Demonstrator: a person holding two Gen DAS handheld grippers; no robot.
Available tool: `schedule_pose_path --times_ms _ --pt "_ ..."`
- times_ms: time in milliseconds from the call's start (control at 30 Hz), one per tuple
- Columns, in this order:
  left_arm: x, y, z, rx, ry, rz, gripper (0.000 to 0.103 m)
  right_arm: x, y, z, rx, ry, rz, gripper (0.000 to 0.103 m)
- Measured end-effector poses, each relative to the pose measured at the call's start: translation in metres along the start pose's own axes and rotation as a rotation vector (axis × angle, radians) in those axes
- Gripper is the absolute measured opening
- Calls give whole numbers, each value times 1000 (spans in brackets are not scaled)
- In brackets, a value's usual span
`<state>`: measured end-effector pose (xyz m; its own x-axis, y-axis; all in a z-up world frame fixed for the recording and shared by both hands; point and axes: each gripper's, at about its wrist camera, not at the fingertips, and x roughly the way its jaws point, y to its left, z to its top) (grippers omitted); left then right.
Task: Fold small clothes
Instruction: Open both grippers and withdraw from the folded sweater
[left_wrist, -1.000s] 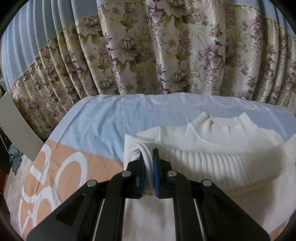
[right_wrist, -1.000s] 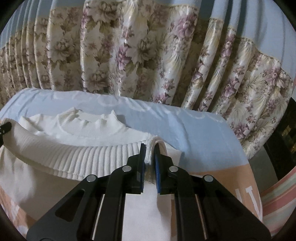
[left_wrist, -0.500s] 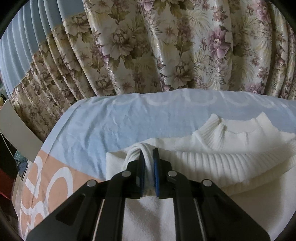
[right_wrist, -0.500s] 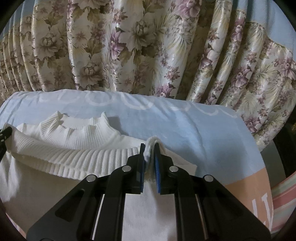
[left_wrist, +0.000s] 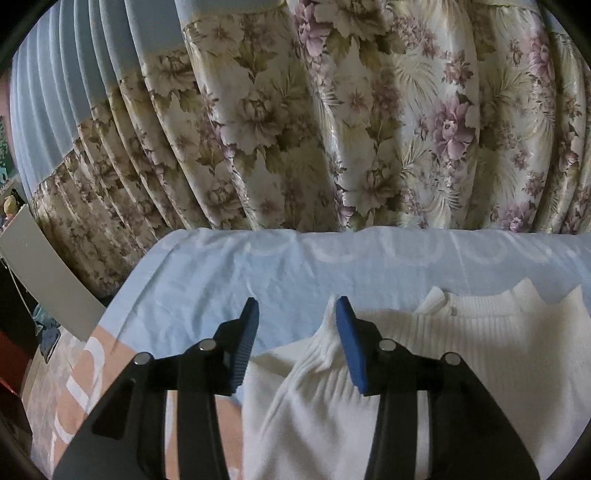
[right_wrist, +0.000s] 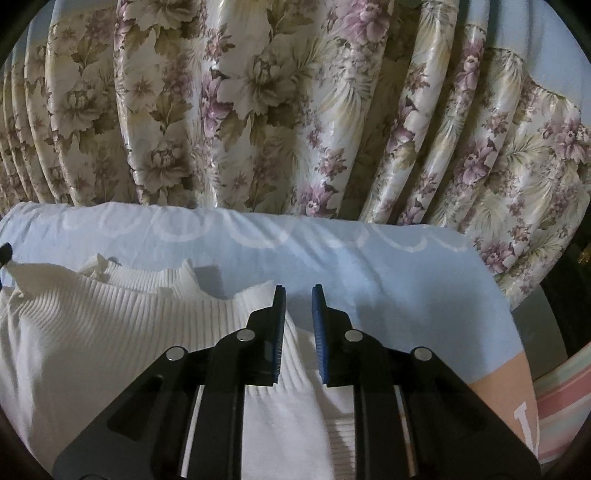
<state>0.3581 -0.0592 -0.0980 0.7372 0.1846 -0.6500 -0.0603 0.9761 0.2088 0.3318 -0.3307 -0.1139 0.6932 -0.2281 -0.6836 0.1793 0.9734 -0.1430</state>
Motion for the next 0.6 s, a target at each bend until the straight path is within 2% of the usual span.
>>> schedule_pose_path --times_ms 133,233,300,333,400,600 --pt "-18 7 -15 37 -20 -1 44 -15 -14 -7 3 -13 -8 21" --pt "-30 14 -37 69 -27 11 45 -30 -30 -22 9 -21 6 34" --pt "-33 20 -51 59 -15 8 47 -40 -41 -36 11 -28 38 50" --pt "-35 23 -57 55 -8 11 47 -44 -45 -43 12 -35 53 52" --pt "-38 27 -70 51 7 15 48 -51 -55 -57 22 -43 95 54" --pt "-47 35 -96 23 47 7 50 -64 -73 -84 75 -15 125 55"
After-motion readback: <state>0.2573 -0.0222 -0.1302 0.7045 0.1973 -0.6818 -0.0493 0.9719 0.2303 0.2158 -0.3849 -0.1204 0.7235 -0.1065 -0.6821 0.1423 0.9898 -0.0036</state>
